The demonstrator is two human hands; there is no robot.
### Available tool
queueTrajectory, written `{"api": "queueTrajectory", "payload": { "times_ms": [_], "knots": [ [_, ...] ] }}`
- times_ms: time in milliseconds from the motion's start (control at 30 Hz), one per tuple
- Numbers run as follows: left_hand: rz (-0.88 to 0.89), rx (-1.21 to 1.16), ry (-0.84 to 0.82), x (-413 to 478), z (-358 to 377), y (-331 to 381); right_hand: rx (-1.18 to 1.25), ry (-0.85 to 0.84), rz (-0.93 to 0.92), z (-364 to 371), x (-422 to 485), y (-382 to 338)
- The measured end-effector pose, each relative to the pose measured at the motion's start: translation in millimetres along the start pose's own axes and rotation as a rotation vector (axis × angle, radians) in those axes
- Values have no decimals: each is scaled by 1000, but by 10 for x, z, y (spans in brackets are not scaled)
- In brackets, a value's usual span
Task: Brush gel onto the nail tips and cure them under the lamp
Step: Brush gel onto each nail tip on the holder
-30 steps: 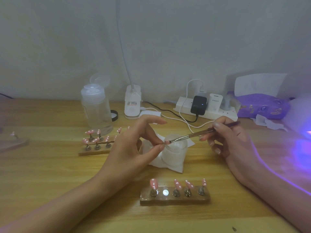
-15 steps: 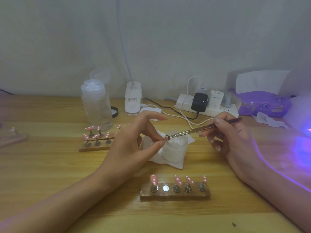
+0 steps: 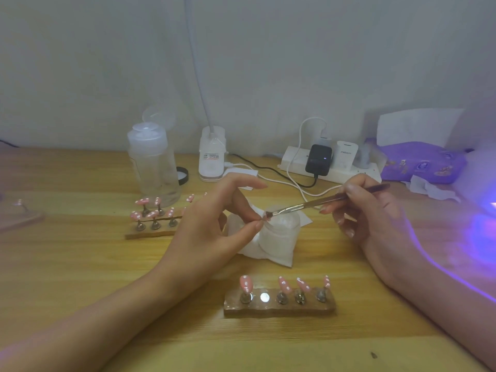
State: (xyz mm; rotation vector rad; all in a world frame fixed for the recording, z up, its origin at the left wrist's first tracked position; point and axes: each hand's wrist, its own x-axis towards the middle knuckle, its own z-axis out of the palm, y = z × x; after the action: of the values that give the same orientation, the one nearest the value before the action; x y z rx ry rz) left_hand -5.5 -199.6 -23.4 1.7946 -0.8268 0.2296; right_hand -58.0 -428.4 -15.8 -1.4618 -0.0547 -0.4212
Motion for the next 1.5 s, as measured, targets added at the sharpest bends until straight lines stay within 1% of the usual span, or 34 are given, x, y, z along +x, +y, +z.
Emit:
{"api": "queueTrajectory", "payload": {
  "times_ms": [67,167,233,300,367,433,500,567,700,800,867,933,1000,1067,1167,1233,1300,1367,1433,1500],
  "knots": [
    [3,5,2,-4,-6,6,-31,4,9,1,-3,9],
    [7,6,-2,-8,-4,12,4,40,13,-10,-3,4],
    [10,10,0,-7,-6,7,25,16,9,8,-2,-15],
    [13,12,0,-10,-9,1,-7,0,22,9,-3,-5],
    [21,6,0,-6,-8,-5,-30,23,31,-9,1,12],
    [18,1,-3,-6,-5,-12,-1,41,24,-22,1,11],
    [18,-6,-8,-6,-7,-18,30,24,8,-11,-5,-8],
    [22,-5,-14,-5,-11,-22,0,-1,9,-3,-8,-7],
    [26,-13,-13,-3,-13,-22,-17,43,21,-23,1,14],
    [23,-24,-14,-3,-14,-26,21,16,2,-14,-4,-7],
    [21,-25,-15,-3,-16,-32,-15,-3,5,-4,-9,-2],
    [19,-32,-17,-4,-17,-34,-37,24,14,-16,-4,19],
    [19,-40,-18,-5,-15,-37,-13,48,10,-26,1,20],
    [18,-48,-19,-3,-14,-40,24,34,-1,-17,0,0],
    [20,-38,-21,0,-15,-41,-20,1,4,-5,-8,1],
    [17,-45,-19,-3,-15,-37,-41,31,17,-19,-3,19],
    [18,-47,-21,-2,-17,-30,-14,55,18,-28,0,16],
    [15,-54,-22,1,-15,-27,23,42,12,-19,-5,-5],
    [12,-56,-21,1,-16,-27,3,16,10,-10,-11,-9],
    [12,-56,-25,-3,-15,-27,-39,24,21,-14,-11,9]
  ]
}}
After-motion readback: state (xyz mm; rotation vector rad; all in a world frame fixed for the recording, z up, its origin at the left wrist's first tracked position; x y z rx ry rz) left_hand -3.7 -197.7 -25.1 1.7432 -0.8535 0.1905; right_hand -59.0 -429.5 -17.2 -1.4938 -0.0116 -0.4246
